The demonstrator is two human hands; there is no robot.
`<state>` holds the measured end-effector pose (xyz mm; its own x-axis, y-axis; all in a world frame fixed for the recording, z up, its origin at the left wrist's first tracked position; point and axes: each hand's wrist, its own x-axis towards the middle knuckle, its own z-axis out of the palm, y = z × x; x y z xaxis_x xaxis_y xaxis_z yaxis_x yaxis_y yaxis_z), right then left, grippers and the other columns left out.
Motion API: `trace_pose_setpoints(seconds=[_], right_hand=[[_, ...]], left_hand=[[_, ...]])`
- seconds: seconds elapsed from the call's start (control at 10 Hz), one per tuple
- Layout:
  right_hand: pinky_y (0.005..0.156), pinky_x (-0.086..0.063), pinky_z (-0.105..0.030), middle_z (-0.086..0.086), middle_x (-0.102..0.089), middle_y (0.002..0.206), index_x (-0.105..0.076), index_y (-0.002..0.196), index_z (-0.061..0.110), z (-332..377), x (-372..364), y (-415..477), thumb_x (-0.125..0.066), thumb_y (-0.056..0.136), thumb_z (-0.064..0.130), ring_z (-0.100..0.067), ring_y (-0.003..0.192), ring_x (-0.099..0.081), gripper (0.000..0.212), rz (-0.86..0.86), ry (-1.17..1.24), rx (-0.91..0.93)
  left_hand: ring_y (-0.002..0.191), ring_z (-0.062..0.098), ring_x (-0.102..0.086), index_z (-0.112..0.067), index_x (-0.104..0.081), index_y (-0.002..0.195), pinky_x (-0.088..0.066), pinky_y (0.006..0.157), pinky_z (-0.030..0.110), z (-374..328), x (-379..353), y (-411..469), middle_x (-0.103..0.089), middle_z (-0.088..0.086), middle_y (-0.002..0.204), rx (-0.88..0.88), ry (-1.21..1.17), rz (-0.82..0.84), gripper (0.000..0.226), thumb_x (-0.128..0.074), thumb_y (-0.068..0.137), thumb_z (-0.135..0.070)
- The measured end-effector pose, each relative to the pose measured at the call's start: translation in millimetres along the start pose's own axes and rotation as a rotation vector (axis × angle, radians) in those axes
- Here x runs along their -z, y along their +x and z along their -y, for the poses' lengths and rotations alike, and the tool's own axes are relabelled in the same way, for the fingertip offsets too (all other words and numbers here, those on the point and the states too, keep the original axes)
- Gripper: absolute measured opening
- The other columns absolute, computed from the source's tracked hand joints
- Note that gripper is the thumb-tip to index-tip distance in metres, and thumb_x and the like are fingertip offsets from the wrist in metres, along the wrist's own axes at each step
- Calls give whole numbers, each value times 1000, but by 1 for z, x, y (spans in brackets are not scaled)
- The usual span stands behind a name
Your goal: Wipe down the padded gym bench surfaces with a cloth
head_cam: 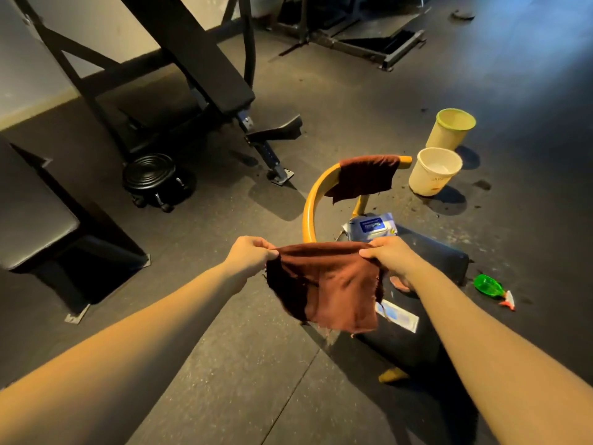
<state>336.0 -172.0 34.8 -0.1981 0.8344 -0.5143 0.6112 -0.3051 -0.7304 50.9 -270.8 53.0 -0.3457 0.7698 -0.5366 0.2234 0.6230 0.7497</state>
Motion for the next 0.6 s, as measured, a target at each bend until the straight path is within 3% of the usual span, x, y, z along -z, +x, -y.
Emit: trace_pose_setpoints(seconds=[0.1,0.2,0.3,0.4,0.5,0.6], right_hand=[[77,-42,-32,-10,-63,85,-72,95,5,-5,-21,42,-68,93,10,-25,86,-56,6,-145,-25,8],[79,-44,-32,-8,-66,91,-74,99,10,-8,-36,64,-68,93,12,-26,91,-59,8,-260,47,3],[81,-49,-34,-8,-70,91,-74,91,16,-10,-45,76,-70,91,15,-30,93,-64,4,-324,88,-11],[84,-52,-38,-10,-70,90,-70,85,17,-12,-49,82,-69,92,14,-33,93,-64,8,-303,79,-15],[88,-50,-37,-10,-69,100,-71,100,13,-9,-50,80,-71,92,16,-29,97,-62,8,-194,2,-35],[97,-51,-41,-9,-66,106,-65,108,13,5,-51,74,-76,89,15,-27,104,-62,22,-95,-40,-53]], left_hand=[[62,19,-50,-12,-69,75,-36,47,23,3,-18,39,-61,9,74,40,17,-102,20,-65,93,-4],[66,26,-61,-13,-70,73,-58,64,36,10,-30,63,-69,13,78,81,-45,-221,20,-66,90,-4],[72,28,-67,-17,-71,70,-62,78,45,19,-36,74,-73,10,76,85,-84,-292,17,-70,86,-10],[69,24,-65,-17,-72,73,-58,74,39,22,-38,75,-72,8,75,71,-104,-286,16,-70,85,-8],[78,22,-62,-16,-71,86,-50,72,31,22,-33,70,-71,8,86,69,-106,-202,12,-72,86,-4],[80,20,-62,-11,-69,99,-50,68,31,25,-23,55,-69,10,90,84,-130,-69,12,-71,90,-4]])
